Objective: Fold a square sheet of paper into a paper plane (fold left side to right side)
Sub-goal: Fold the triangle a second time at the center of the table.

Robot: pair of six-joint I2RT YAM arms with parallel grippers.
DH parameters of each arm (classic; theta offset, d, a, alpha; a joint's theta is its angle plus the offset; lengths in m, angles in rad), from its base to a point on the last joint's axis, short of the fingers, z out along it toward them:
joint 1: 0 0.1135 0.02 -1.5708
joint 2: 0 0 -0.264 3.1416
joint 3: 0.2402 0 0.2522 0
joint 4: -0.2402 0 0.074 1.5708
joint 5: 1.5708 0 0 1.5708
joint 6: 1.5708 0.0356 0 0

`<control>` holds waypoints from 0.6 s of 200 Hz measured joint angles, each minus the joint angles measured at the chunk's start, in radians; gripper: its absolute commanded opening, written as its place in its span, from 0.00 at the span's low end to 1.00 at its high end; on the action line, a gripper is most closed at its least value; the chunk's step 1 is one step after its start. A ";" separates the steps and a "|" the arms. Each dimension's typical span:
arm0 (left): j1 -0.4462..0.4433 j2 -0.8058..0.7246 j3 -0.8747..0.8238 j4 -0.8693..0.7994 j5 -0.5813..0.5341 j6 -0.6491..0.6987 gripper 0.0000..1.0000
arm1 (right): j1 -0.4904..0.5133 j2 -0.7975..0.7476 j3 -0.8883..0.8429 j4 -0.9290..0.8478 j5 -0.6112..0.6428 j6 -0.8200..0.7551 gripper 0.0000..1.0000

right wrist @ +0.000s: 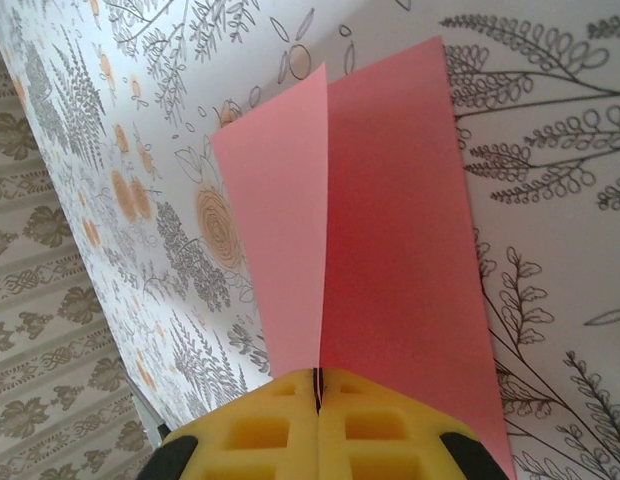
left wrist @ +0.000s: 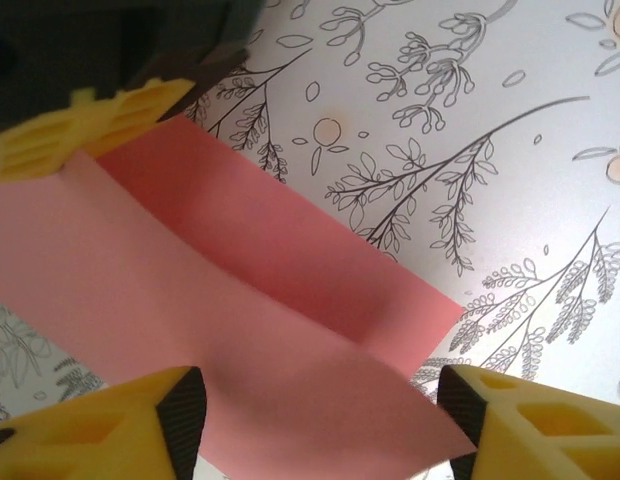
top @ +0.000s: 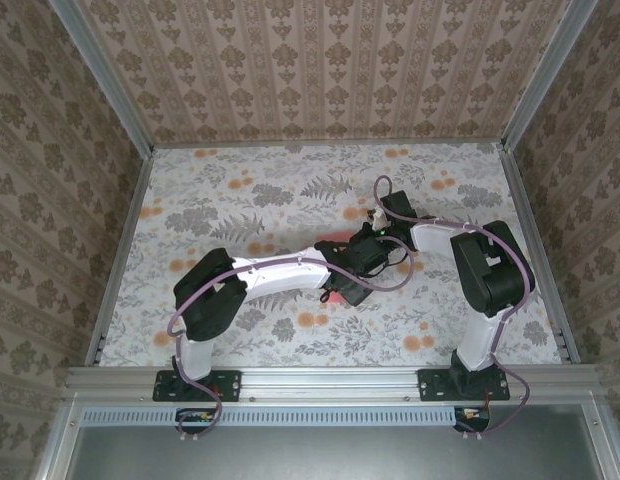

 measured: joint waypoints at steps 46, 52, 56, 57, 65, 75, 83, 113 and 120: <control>0.000 -0.004 -0.010 0.020 0.016 0.001 0.24 | 0.000 0.002 0.002 -0.031 0.007 -0.013 0.02; 0.000 -0.006 -0.014 0.023 0.020 -0.003 0.21 | 0.000 0.003 0.003 -0.034 0.007 -0.017 0.02; 0.001 -0.007 -0.017 0.025 0.023 -0.003 0.20 | 0.000 0.004 0.004 -0.035 0.007 -0.019 0.02; 0.001 -0.008 -0.018 0.026 0.024 -0.005 0.19 | 0.000 0.005 0.005 -0.035 0.007 -0.019 0.02; 0.002 -0.010 -0.024 0.032 0.033 -0.006 0.17 | 0.000 0.007 0.006 -0.036 0.008 -0.023 0.02; 0.006 -0.016 -0.034 0.037 0.042 -0.007 0.13 | 0.000 0.008 0.006 -0.039 0.008 -0.026 0.02; 0.009 -0.022 -0.042 0.040 0.050 -0.009 0.11 | 0.000 0.008 0.006 -0.042 0.008 -0.026 0.02; 0.032 -0.042 -0.069 0.066 0.099 -0.014 0.06 | 0.000 0.010 0.008 -0.044 0.008 -0.029 0.07; 0.039 -0.049 -0.078 0.075 0.116 -0.016 0.05 | 0.000 0.010 0.008 -0.044 0.008 -0.029 0.11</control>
